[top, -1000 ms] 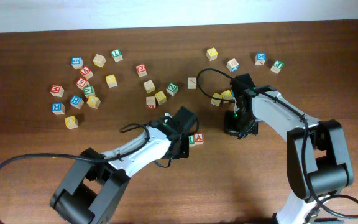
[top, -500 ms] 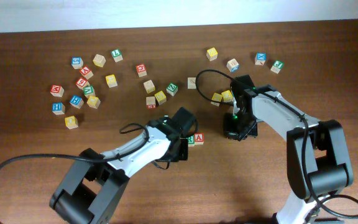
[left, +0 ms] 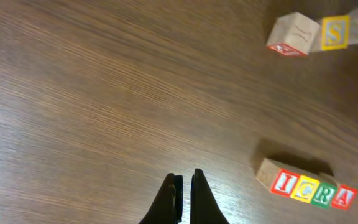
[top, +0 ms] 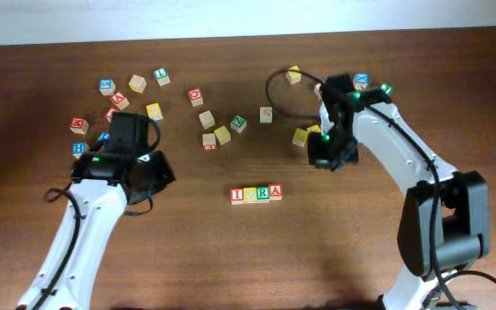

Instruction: Spell out ICRA

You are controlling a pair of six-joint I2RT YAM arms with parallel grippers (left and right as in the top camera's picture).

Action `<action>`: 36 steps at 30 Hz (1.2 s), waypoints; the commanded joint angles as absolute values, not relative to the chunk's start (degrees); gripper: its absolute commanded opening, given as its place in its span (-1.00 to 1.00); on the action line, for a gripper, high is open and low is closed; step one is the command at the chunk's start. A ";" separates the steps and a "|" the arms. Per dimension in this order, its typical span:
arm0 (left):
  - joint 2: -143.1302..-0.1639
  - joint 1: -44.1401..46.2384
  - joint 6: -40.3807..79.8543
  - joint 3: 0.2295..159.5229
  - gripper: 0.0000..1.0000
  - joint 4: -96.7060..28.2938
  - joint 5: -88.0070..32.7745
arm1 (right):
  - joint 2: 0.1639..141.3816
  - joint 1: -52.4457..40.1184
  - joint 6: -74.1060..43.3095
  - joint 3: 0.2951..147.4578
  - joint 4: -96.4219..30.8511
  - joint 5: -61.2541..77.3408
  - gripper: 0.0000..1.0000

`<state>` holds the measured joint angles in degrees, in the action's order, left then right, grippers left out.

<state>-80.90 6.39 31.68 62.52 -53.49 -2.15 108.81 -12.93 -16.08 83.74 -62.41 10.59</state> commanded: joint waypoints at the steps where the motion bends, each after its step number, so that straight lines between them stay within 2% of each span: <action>1: -81.65 5.85 29.87 61.52 -1.00 -53.49 -2.11 | 108.03 -17.98 -18.00 86.48 -60.53 10.07 -0.92; 6: -83.59 5.85 29.87 61.52 -1.00 -53.30 -1.48 | 111.07 -28.14 -31.68 86.17 -56.01 2.96 -0.92; 15: -83.59 5.85 29.89 61.52 -1.00 -53.30 -1.21 | 117.10 -30.41 -31.81 85.08 -54.35 2.42 -0.92; 36: -83.57 5.85 29.89 61.52 -1.00 -53.47 -1.26 | 121.05 -32.03 -31.83 83.46 -49.95 2.74 -0.92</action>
<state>-83.26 6.07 30.85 62.02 -53.39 -1.89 119.26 -30.94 -31.35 84.29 -50.17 3.44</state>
